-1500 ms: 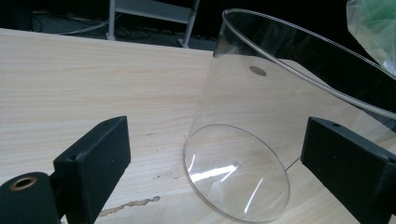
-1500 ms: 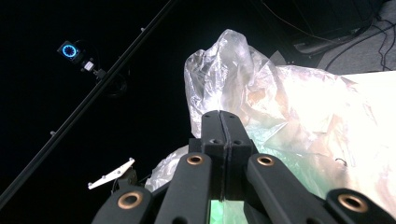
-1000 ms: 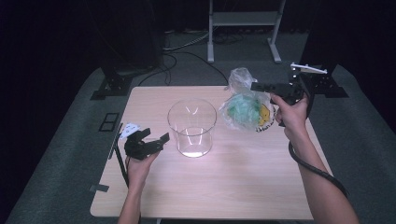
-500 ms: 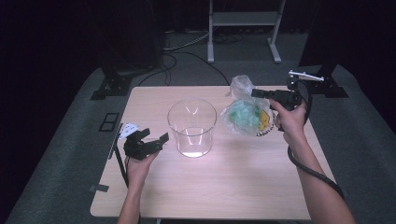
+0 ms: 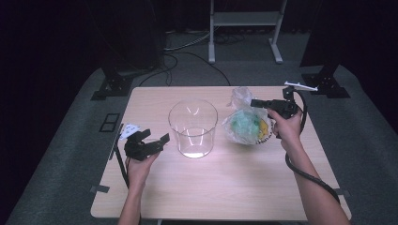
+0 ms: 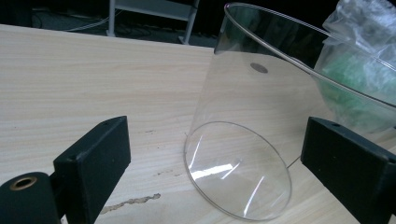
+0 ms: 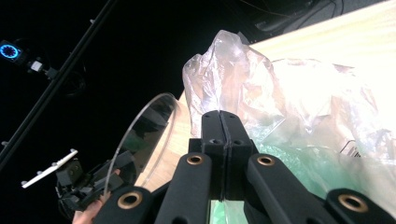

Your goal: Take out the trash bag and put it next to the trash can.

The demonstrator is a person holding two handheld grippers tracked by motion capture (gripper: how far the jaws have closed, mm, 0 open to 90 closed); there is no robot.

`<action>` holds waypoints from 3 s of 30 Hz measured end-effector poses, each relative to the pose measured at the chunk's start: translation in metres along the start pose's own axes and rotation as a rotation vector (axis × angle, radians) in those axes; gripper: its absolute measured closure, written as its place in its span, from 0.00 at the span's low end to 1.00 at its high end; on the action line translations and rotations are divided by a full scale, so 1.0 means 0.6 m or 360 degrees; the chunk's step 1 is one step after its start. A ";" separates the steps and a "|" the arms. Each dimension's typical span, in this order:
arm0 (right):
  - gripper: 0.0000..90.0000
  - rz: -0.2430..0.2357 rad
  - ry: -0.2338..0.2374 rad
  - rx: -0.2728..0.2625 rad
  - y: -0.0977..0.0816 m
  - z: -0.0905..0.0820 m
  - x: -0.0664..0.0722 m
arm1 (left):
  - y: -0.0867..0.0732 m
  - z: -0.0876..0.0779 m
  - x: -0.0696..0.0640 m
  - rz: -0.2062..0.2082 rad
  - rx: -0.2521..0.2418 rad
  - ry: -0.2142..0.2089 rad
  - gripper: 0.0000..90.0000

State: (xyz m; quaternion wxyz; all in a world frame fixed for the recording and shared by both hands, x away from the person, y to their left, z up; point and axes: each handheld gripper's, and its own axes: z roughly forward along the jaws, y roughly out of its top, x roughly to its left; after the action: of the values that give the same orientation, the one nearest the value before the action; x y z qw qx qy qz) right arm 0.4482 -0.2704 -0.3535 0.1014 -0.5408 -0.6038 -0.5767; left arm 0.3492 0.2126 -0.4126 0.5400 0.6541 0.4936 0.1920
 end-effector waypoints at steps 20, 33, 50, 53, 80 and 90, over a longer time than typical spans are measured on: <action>1.00 0.0009 -0.0084 0.0090 -0.032 0.046 -0.032 | -0.001 -0.001 0.003 -0.0007 0.0001 0.0002 0.08; 0.99 -0.0010 -0.0121 0.0143 -0.044 0.068 -0.040 | -0.002 0.000 0.004 -0.0009 0.0005 0.0000 0.08; 0.60 -0.0226 -0.0251 0.0063 -0.027 0.048 -0.011 | -0.002 0.001 0.002 -0.0008 0.0007 -0.0001 0.08; 0.57 -0.0247 -0.0245 0.0014 -0.021 0.039 -0.004 | -0.002 0.000 0.003 -0.0005 0.0006 -0.0002 0.08; 0.51 -0.0268 -0.0163 -0.0106 -0.038 -0.065 -0.020 | -0.001 -0.002 0.000 0.0000 0.0005 0.0003 0.08; 0.51 -0.0243 -0.0158 -0.0110 -0.062 -0.084 -0.048 | -0.002 -0.003 0.002 -0.0009 0.0003 0.0006 0.08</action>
State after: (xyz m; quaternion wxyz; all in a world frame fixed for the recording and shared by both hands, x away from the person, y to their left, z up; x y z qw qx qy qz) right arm 0.4057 -0.3174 -0.3809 0.0084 -0.5245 -0.6273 -0.5757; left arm 0.3479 0.2142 -0.4134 0.5391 0.6529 0.4965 0.1913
